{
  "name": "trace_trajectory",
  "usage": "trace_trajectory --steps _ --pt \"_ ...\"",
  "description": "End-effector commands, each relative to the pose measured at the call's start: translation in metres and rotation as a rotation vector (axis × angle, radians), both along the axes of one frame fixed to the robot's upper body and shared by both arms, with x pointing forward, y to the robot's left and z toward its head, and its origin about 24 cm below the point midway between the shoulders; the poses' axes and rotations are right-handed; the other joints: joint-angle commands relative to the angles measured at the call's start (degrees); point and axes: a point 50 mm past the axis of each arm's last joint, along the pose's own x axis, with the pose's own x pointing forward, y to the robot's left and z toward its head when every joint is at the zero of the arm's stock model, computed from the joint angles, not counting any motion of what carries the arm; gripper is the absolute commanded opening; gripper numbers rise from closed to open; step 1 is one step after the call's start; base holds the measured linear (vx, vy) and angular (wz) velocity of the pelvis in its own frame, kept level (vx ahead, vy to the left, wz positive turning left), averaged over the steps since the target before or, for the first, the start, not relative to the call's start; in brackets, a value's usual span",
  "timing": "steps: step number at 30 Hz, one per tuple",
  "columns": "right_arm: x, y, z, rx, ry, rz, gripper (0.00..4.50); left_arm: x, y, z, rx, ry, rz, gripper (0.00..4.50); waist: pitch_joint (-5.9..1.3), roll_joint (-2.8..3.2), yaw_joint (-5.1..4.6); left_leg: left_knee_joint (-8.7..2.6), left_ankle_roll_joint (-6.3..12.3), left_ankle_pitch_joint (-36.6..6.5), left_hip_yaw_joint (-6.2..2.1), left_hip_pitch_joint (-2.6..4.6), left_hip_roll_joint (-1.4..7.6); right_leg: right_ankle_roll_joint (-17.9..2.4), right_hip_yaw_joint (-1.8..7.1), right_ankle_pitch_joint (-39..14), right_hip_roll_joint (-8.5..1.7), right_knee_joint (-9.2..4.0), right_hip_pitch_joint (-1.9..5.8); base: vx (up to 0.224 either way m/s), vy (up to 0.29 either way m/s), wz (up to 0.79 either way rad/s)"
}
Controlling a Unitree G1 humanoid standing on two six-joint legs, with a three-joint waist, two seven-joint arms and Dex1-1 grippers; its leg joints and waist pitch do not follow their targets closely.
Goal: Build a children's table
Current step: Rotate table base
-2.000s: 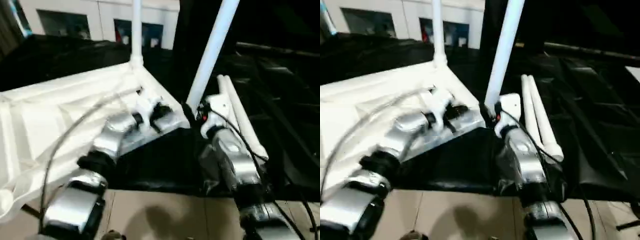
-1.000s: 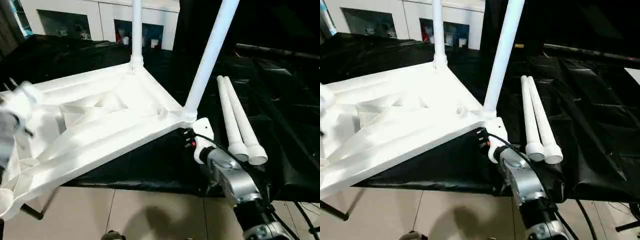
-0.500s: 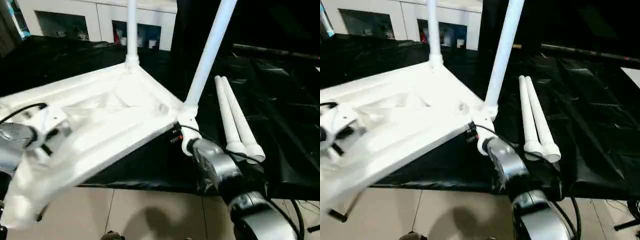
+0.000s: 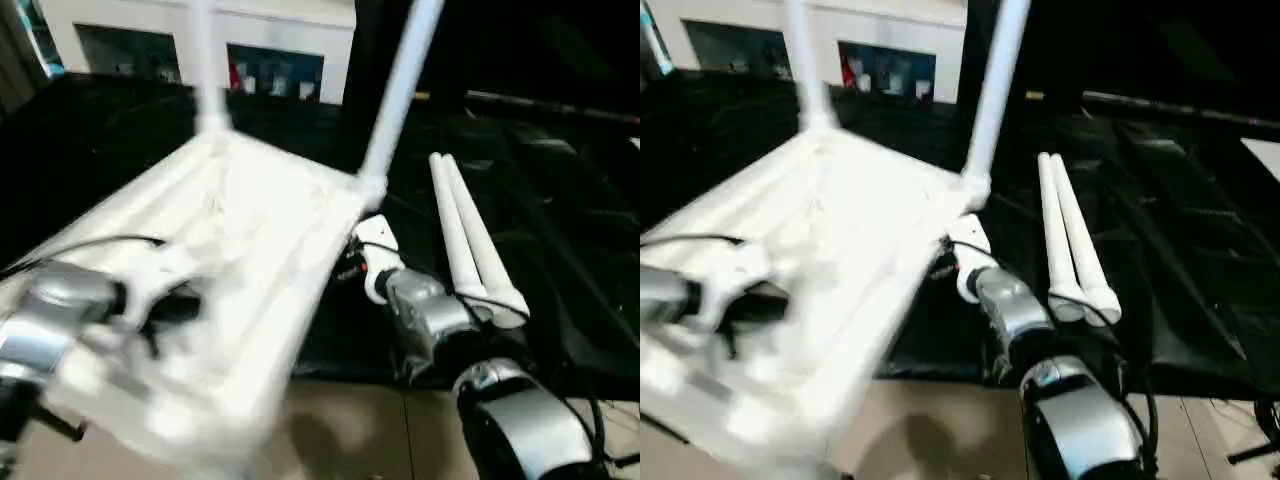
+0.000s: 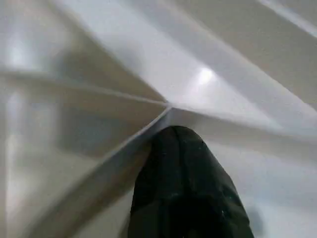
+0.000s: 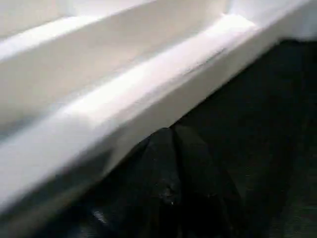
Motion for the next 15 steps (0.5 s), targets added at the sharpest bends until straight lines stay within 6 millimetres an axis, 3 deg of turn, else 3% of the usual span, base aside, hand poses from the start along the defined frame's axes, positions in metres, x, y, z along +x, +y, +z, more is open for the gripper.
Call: trace_trajectory --steps 1,3,4,6,7,11,12,13,15 --pt "0.004 0.001 0.006 0.005 -0.021 0.012 0.07 0.005 -0.015 0.006 -0.024 -0.041 -0.065 0.00 -3.72 2.39 -0.37 -4.20 -4.28 -12.22 -0.92 1.29 1.74 -11.23 3.39 -4.37 -4.01 -3.76 2.27 0.000 0.000 0.00" --pt "0.006 -0.005 0.008 0.000 -0.031 0.003 0.07 0.016 -0.022 0.006 -0.013 -0.105 -0.060 0.00 -3.95 1.95 -0.58 -3.95 -3.83 -11.34 -0.82 1.22 1.54 -11.12 3.41 -3.17 -3.77 -3.83 2.51 0.000 0.000 0.00" --pt "0.007 -0.007 0.009 -0.005 -0.038 -0.001 0.07 0.023 -0.025 0.006 -0.005 -0.147 -0.045 0.00 -4.03 2.23 -0.47 -3.87 -3.79 -10.94 -0.86 1.23 1.63 -11.35 3.43 -2.32 -3.91 -3.63 2.52 0.000 0.000 0.00" --pt "0.009 -0.015 0.013 -0.026 -0.068 -0.002 0.07 0.041 -0.030 0.008 0.032 -0.242 -0.003 0.00 -3.85 1.94 -0.55 -3.84 -3.37 -11.76 -0.81 1.10 1.42 -10.80 3.40 -4.29 -3.59 -4.16 2.50 0.000 0.000 0.00" --pt "0.010 -0.017 0.015 -0.033 -0.078 0.000 0.07 0.046 -0.032 0.009 0.039 -0.263 0.009 0.00 -4.01 2.04 -0.32 -3.69 -3.42 -11.84 -0.73 1.45 1.47 -10.79 3.44 -4.28 -3.68 -4.12 2.36 0.000 0.000 0.00" --pt "0.015 -0.032 0.036 -0.049 -0.179 0.036 0.07 0.068 -0.037 0.012 0.137 -0.361 0.040 0.00 -3.92 2.21 -0.38 -3.74 -3.45 -12.58 -1.17 1.12 1.58 -9.88 3.30 -6.94 -3.84 -4.19 2.66 0.000 0.000 0.00" --pt "0.015 -0.033 0.039 -0.047 -0.190 0.037 0.07 0.071 -0.037 0.012 0.152 -0.374 0.039 0.00 -3.84 1.92 -0.35 -3.72 -3.15 -12.71 -1.10 1.09 1.50 -9.40 3.29 -7.54 -3.70 -4.43 2.60 0.000 0.000 0.00" --pt "0.016 -0.037 0.044 -0.045 -0.207 0.036 0.07 0.075 -0.038 0.012 0.174 -0.402 0.058 0.00 -3.95 2.22 -0.33 -3.68 -3.15 -12.42 -1.19 1.10 1.53 -9.37 3.30 -7.22 -3.75 -4.29 2.64 0.000 0.000 0.00" --pt "0.017 -0.044 0.051 -0.056 -0.241 0.022 0.07 0.085 -0.041 0.013 0.213 -0.473 0.097 0.00 -4.06 2.00 -0.41 -3.57 -2.83 -11.02 -1.20 0.81 1.46 -9.56 3.28 -5.09 -3.77 -4.14 2.90 0.000 0.000 0.00"
